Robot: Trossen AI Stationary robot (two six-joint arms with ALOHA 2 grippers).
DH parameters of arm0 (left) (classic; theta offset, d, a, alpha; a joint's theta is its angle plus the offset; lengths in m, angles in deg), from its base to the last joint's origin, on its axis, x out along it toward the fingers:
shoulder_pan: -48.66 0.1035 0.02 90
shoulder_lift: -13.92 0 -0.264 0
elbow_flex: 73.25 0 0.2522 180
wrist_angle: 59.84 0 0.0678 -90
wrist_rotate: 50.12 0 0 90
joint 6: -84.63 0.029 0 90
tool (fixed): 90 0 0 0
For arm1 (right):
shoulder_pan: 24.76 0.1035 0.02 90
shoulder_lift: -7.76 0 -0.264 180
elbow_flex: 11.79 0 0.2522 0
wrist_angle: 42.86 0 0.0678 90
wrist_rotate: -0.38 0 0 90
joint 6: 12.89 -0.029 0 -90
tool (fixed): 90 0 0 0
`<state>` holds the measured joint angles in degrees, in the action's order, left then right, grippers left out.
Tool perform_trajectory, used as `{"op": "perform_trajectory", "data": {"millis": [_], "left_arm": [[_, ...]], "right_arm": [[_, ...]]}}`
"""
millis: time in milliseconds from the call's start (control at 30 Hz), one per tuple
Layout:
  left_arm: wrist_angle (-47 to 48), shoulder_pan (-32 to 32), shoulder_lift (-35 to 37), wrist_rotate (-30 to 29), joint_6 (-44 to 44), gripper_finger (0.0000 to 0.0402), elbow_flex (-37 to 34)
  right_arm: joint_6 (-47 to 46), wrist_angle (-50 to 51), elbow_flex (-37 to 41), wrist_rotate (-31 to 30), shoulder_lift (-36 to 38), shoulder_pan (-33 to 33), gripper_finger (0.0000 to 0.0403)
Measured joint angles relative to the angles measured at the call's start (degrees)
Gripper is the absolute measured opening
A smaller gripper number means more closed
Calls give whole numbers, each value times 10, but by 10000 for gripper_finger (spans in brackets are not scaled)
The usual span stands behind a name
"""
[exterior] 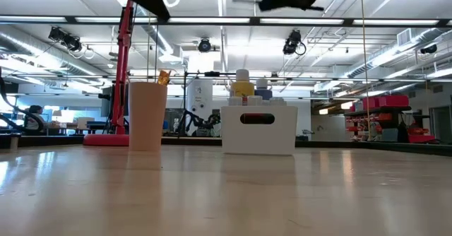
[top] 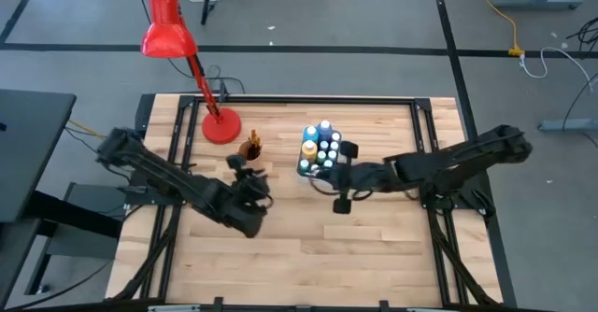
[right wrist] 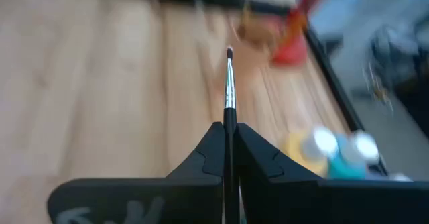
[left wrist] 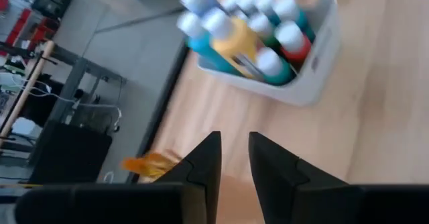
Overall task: Pick & Place Paint Supplies
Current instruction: Put the white paint brush into the orange cup
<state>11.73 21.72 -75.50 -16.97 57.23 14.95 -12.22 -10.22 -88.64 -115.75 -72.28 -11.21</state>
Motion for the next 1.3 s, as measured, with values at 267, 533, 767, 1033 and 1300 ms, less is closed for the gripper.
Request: {"op": "perform_trajectory", "data": {"millis": [267,533,767,1033,1300], "left_arm": [[-207,-8,176,71,76,86,-138],[-856,26,236,254,363,86,-384],[-1025,87,188,343,386,87,-423],[-1022,121,162,361,369,114,-396],[-1023,121,162,408,337,168,-395]], "right_arm": [[105,-447,199,209,72,2,18],[38,-665,279,255,52,-52,18],[30,-641,259,256,51,-77,19],[30,-607,229,287,13,-79,19],[27,-606,176,332,-57,-78,19]]}}
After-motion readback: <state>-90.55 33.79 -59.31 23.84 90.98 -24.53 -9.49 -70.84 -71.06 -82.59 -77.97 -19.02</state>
